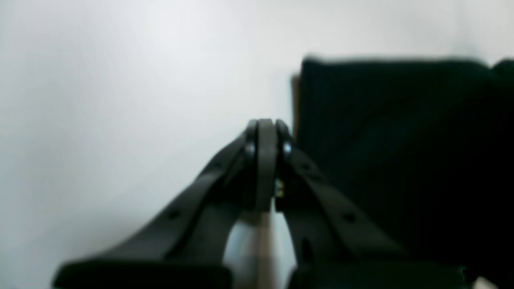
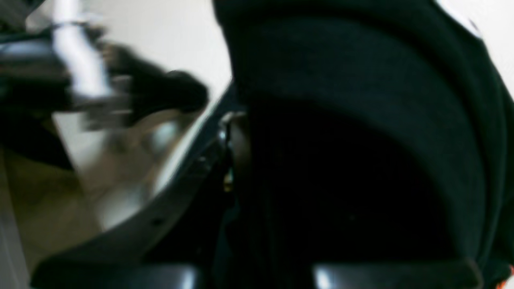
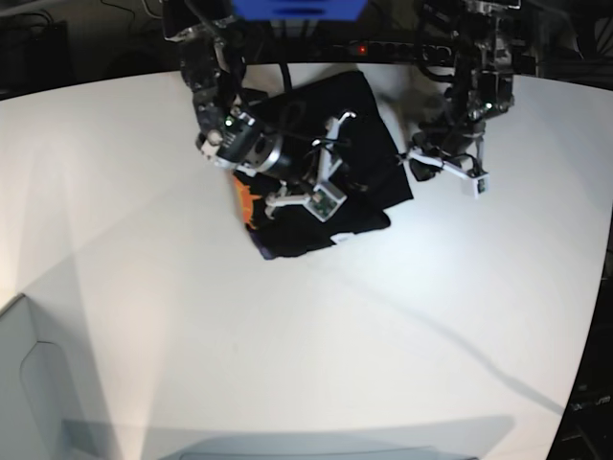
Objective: Fold the T-shirt properly
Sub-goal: 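Lift and swing the held bundle with the right gripper toward the table center, then open the right gripper, release the shirt, and withdraw it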
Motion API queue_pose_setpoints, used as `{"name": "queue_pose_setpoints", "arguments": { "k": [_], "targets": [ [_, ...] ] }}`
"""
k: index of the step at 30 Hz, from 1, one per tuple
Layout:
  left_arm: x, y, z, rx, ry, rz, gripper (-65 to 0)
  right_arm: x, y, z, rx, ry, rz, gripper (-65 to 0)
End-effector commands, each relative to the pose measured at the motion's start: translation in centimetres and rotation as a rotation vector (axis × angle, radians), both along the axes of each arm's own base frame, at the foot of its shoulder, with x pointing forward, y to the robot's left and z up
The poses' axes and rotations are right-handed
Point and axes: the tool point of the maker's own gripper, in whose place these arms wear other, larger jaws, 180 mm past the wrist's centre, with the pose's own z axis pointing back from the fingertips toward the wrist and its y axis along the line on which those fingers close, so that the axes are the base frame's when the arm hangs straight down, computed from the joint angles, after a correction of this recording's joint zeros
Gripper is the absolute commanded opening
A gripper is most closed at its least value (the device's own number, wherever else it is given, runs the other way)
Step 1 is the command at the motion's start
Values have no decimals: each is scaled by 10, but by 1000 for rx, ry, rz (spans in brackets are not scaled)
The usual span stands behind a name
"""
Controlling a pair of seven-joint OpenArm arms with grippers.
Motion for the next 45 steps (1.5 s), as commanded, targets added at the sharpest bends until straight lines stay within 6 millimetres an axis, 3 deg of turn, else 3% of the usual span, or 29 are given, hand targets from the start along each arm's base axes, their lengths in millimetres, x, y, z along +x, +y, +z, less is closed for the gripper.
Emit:
{"name": "queue_pose_setpoints", "arguments": {
  "k": [1, 6, 14, 17, 23, 25, 29, 32, 35, 40, 45],
  "targets": [
    [-17, -2, -14, 4, 86, -9, -650, -1, 16, 25, 78, -51, 33, -650],
    [-16, -1, -13, 5, 82, -12, -650, -3, 41, 37, 106, -73, 91, -650],
    [-14, 0, -11, 9, 73, -11, -650, 9, 57, -7, 21, 16, 171, -650],
    [-11, 0, -3, 12, 49, -14, -650, 11, 59, -12, 8, 22, 183, -650],
    [-4, 22, 25, 51, -25, 22, -650, 7, 63, -14, 3, 28, 201, -650],
    [0, 31, 33, 64, -47, 41, -650, 0, 68, -19, -6, 41, 223, -599],
    [2, 37, 38, 67, -61, 59, -650, -12, 77, -19, -17, 37, 269, -423],
    [-4, 46, 36, 73, -50, 85, -650, -13, 80, -1, 19, -7, 266, -303],
    [-7, 51, 40, 81, -57, 97, -650, -2, 70, 21, 55, -60, 216, -260],
    [-18, 60, 56, 110, -81, 105, -649, 15, 36, 43, 98, -105, 73, -261],
    [-31, 81, 70, 157, -92, 143, -649, 4, 12, 48, 89, -124, 27, -261]
  ]
}}
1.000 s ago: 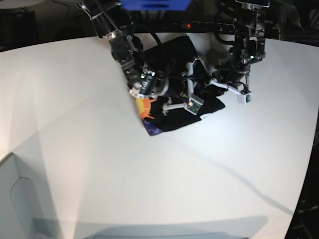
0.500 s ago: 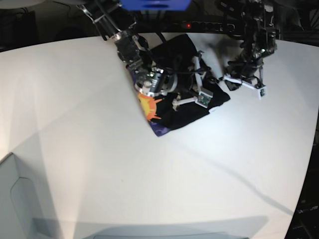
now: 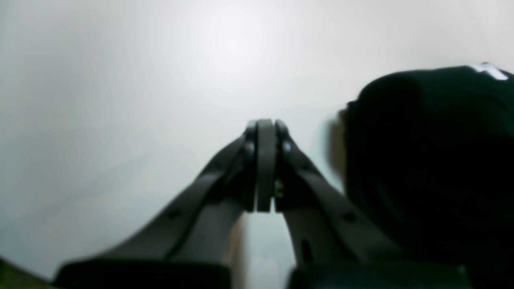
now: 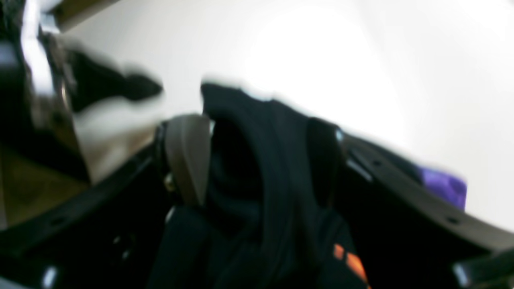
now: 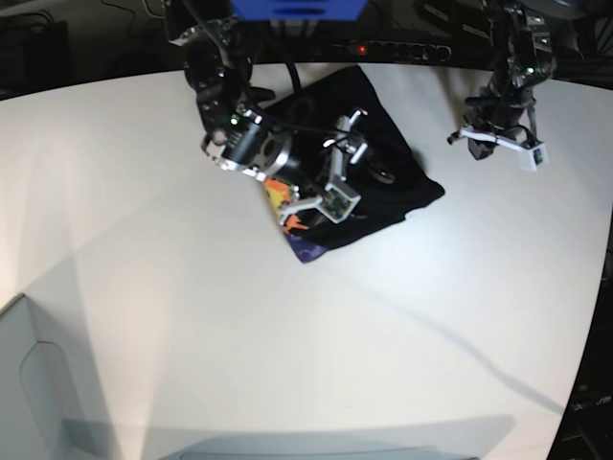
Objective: Fold the T-shirt properly
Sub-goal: 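Open the right gripper, release the shirt, and withdraw it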
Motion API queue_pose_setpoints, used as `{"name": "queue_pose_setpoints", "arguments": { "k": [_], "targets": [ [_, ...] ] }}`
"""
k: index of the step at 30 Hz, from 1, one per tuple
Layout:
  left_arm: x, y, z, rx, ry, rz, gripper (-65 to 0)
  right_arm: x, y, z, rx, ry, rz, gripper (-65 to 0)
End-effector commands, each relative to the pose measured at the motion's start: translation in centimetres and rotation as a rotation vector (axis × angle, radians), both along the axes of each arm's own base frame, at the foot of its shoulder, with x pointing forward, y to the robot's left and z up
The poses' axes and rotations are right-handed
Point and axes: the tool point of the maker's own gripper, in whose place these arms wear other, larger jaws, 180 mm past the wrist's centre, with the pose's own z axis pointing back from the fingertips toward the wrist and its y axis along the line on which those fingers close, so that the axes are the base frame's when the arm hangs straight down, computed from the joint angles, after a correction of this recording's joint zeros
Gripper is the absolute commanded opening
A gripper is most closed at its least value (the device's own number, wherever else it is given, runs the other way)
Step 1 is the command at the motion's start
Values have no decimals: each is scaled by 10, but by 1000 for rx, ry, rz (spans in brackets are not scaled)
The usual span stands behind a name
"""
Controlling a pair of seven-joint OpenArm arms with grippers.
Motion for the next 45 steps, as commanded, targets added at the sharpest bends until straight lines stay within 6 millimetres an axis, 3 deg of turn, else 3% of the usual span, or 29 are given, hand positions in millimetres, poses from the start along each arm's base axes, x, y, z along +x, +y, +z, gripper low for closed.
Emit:
{"name": "queue_pose_setpoints", "arguments": {
  "k": [1, 8, 18, 21, 24, 28, 34, 45],
  "targets": [
    [1, 10, 13, 34, -34, 6, -649, -2, 5, 17, 54, -36, 10, -261],
    [1, 43, 38, 115, -106, 0, -649, -22, -12, 1, 10, -8, 14, -261],
    [-1, 48, 41, 126, -110, -5, -649, -28, -12, 5, 17, -9, 13, -263],
    [-2, 48, 40, 126, -108, -5, -649, -33, -13, 18, 35, -36, 10, -263],
    [-2, 48, 40, 126, -107, -5, -649, -46, 2, 28, 51, -59, 70, -263],
    [-2, 48, 40, 126, -108, -5, -649, -56, 17, 13, 29, -33, 146, -263],
    [-2, 48, 40, 126, -108, -5, -649, -47, 18, -18, -27, 25, 164, -263],
    [-1, 47, 41, 125, -111, -4, -649, -39, -1, -28, -82, 12, 153, -261]
  ]
}}
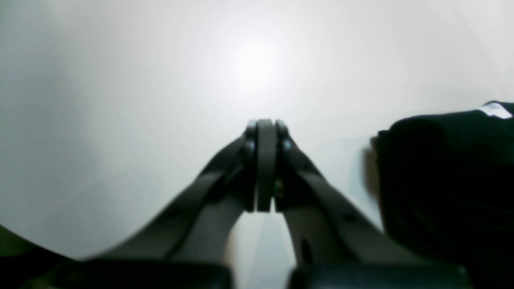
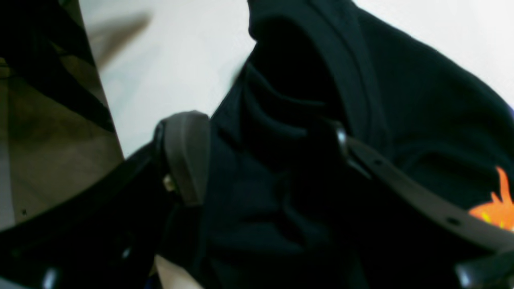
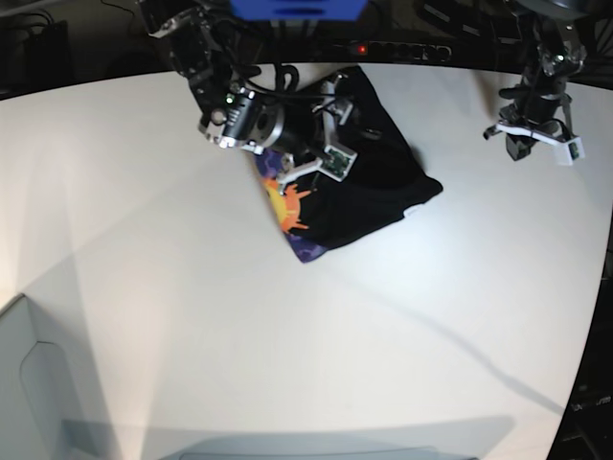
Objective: Fold the T-shirt properly
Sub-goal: 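Open the right gripper, release the shirt, and withdraw it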
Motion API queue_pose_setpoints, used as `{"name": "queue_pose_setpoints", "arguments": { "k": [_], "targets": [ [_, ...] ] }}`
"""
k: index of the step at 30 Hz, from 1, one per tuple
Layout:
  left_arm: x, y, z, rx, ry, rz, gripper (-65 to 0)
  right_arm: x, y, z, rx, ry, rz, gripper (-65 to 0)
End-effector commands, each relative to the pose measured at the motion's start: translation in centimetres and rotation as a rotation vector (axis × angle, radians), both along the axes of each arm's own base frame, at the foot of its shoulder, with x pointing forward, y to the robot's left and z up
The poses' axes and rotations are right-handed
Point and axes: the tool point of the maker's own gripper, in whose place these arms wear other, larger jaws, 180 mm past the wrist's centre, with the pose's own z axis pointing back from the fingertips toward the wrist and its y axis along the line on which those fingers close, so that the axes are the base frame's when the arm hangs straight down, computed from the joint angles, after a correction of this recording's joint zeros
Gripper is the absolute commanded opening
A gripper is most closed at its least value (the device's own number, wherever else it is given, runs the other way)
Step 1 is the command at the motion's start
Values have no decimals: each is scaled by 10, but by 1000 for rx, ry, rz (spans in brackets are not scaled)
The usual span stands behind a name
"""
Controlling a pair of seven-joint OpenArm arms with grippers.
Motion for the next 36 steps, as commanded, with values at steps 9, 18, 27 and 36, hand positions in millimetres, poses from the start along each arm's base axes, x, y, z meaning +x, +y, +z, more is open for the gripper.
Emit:
{"name": "queue_pose_setpoints", "arguments": {
  "k": [9, 18, 27, 36],
  "targets": [
    [5, 1, 10, 18, -33, -14, -649, 18, 3, 25, 65, -48, -62, -261],
    [2, -7, 5, -13, -37, 2, -649, 34, -8, 20, 37, -47, -131, -261],
    [3, -8, 6, -14, -40, 1, -649, 18, -2, -8, -4, 24, -90, -261],
    [1, -6, 6, -10, -39, 5, -650, -58, 44, 22, 36, -55, 210, -261]
  ]
}}
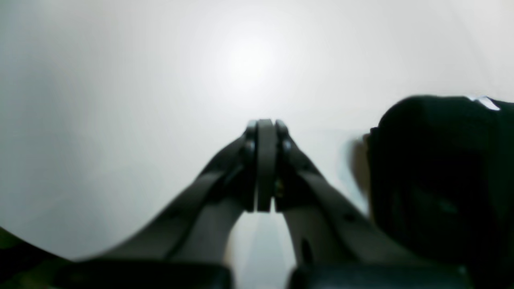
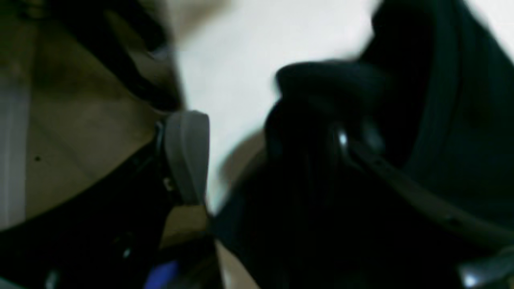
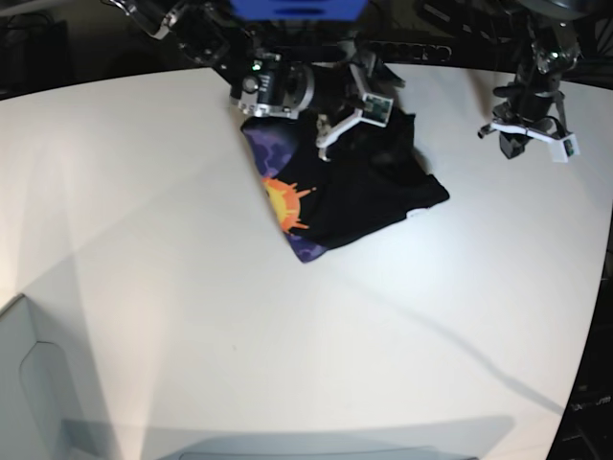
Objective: Fold the T-shirt properly
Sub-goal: 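Open the right gripper, release the shirt, and withdraw it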
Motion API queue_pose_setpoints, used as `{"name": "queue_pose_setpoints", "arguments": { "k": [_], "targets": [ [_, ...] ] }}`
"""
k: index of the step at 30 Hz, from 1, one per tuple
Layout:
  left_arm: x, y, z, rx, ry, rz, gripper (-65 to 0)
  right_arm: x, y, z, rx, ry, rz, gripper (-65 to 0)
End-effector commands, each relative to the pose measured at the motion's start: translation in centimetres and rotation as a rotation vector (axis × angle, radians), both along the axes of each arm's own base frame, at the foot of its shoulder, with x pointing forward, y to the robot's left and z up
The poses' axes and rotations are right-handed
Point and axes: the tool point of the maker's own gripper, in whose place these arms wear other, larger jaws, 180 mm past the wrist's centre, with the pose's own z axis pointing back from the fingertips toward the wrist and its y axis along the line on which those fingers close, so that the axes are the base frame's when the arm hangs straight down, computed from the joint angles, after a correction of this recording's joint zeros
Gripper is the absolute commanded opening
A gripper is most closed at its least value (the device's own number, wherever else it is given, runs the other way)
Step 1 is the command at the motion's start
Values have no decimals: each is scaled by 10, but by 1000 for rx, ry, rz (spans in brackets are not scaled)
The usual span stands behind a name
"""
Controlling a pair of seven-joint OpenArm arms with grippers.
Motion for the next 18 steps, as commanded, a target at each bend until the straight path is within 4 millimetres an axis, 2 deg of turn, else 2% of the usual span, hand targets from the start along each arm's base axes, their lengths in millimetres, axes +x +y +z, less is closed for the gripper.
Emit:
{"name": "queue_pose_setpoints", "arguments": {
  "k": [1, 4, 8, 16, 18],
  "targets": [
    [3, 2, 10, 23, -33, -11, -650, 1, 4, 16, 49, -29, 9, -261],
    [2, 8, 13, 34, -36, 2, -650, -11, 8, 22, 60, -42, 52, -261],
    [-3, 22, 18, 56, -41, 35, -650, -11, -3, 16, 30, -50, 58, -261],
    [-19, 62, 31, 123, -46, 135, -649, 32, -40, 8, -18, -71, -90, -260],
    [-21, 69, 35, 136, -52, 154, -649, 44, -56, 10, -28, -83, -146, -258]
  ]
}}
